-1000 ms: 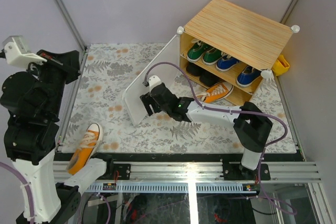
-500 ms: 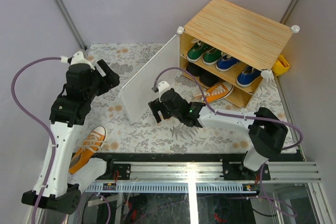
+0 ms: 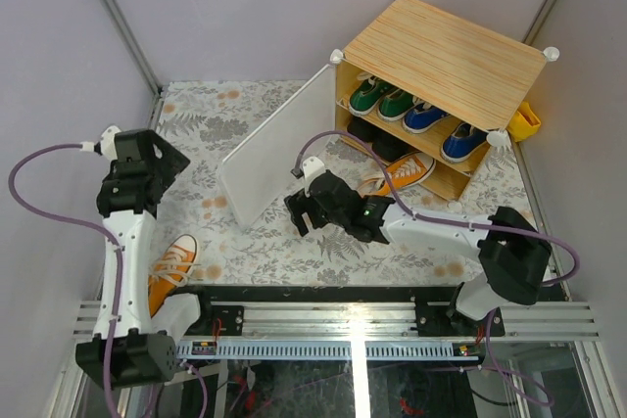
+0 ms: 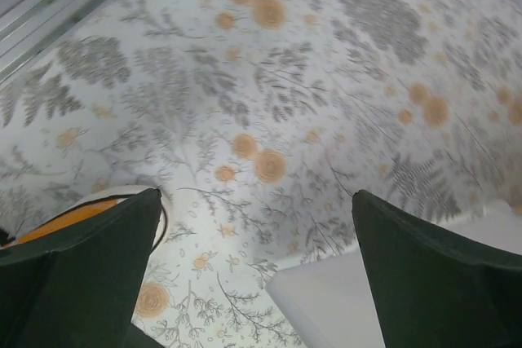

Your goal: Place and organize the shoes in the shoe cabinet

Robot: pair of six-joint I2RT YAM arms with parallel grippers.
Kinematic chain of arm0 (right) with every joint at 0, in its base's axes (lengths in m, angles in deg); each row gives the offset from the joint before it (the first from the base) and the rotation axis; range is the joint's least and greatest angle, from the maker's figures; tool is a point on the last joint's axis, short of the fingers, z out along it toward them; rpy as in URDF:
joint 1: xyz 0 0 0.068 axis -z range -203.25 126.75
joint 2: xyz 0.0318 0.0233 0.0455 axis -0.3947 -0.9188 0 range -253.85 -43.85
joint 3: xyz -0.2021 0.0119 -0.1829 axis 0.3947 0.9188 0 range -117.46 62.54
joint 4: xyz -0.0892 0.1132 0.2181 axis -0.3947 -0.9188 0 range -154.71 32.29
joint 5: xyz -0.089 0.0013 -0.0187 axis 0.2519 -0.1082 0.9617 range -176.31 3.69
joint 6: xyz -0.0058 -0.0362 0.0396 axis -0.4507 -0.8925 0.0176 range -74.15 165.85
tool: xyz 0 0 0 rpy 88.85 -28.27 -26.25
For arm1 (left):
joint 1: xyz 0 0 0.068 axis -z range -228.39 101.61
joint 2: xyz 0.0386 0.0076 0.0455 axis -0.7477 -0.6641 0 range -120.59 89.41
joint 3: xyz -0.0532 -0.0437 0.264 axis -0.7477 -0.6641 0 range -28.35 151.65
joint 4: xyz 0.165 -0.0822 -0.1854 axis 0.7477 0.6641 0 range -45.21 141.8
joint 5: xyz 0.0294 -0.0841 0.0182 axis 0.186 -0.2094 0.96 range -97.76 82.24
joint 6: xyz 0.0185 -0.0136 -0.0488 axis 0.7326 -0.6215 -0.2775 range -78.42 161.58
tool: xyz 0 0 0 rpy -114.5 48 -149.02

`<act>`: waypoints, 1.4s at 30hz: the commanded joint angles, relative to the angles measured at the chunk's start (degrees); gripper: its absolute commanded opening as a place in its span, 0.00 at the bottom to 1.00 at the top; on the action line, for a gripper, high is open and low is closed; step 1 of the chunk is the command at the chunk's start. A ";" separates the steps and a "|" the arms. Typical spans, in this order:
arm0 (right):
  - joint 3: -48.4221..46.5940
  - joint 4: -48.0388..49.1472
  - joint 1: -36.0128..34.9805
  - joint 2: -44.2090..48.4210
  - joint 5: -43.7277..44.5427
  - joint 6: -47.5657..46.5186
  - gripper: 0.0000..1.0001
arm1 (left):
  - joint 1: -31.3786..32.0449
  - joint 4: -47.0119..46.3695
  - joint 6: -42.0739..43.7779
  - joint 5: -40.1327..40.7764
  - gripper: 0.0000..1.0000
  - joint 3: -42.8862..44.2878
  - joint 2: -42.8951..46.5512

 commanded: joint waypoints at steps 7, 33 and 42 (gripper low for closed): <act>4.51 2.46 0.22 6.66 -2.52 2.19 0.86 | -6.31 10.18 -30.49 5.59 1.00 -17.18 12.49; 5.76 -4.51 0.14 7.83 -3.34 3.91 0.84 | -6.72 24.43 -65.06 19.54 1.00 -24.58 9.87; 6.00 -5.81 0.14 8.95 -2.14 3.53 0.84 | -7.60 24.68 -66.62 28.21 1.00 -24.94 1.96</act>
